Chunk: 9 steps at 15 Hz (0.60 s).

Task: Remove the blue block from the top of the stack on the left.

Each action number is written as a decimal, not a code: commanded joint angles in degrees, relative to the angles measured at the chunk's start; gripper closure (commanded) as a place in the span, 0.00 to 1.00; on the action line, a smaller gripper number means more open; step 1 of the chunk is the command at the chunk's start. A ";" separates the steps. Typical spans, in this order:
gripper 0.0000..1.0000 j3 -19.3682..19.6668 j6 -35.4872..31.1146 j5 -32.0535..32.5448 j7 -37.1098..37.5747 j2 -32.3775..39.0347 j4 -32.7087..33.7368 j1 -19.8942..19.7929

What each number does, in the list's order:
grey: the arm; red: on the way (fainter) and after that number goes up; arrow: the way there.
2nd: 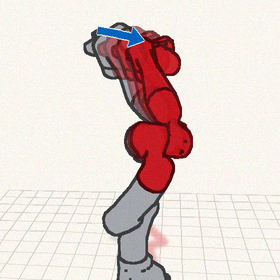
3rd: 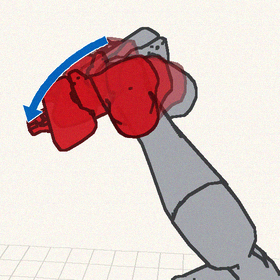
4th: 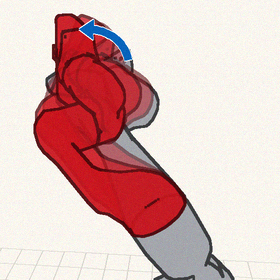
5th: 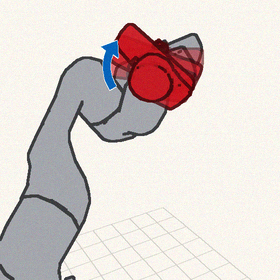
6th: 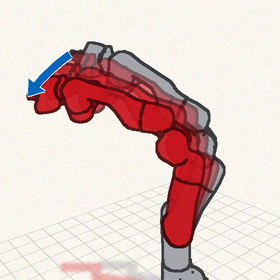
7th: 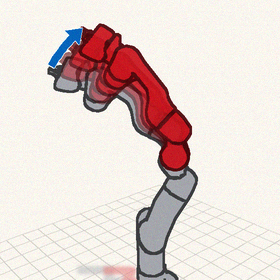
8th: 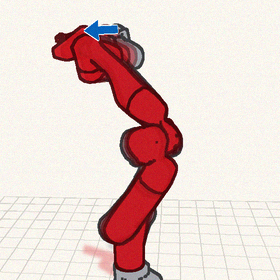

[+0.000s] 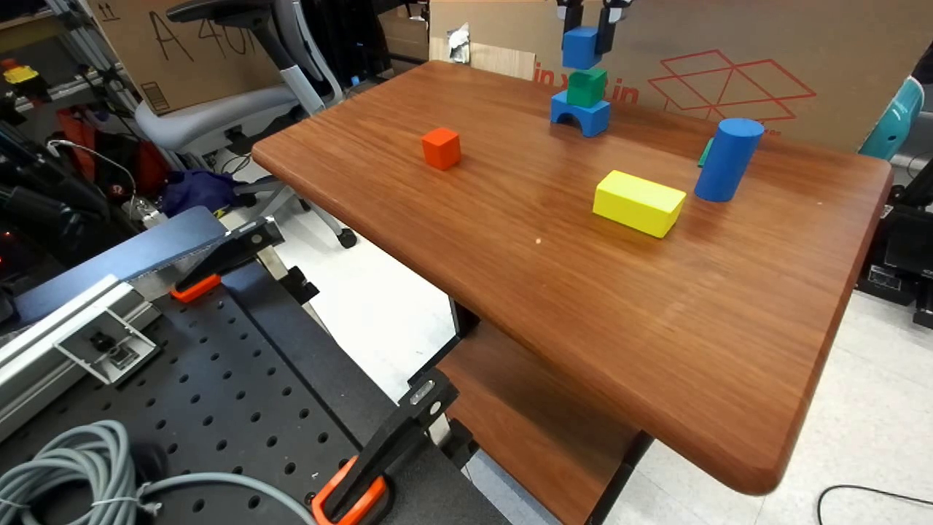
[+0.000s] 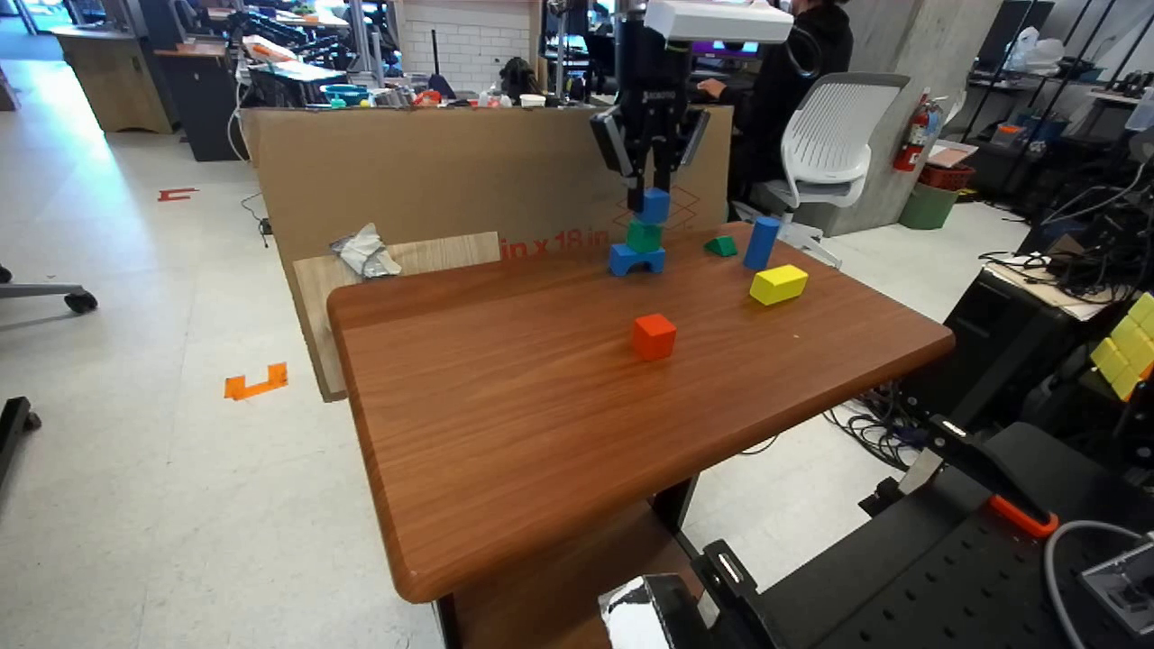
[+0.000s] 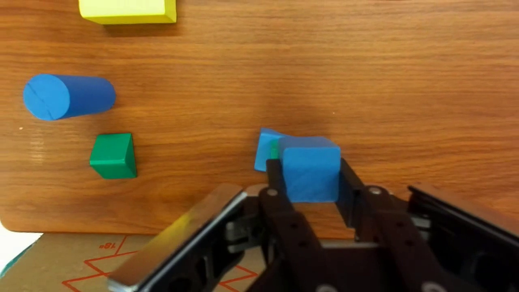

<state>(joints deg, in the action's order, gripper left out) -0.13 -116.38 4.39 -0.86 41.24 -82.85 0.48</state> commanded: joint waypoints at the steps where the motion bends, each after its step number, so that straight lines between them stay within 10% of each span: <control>1: 0.92 0.18 -1.05 0.80 0.14 -3.11 -3.71 1.19; 9: 0.92 -0.80 -6.87 2.19 -1.26 -6.45 -13.12 3.32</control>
<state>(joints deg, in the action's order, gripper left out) -0.68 -118.69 5.32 -1.10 38.83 -89.05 3.31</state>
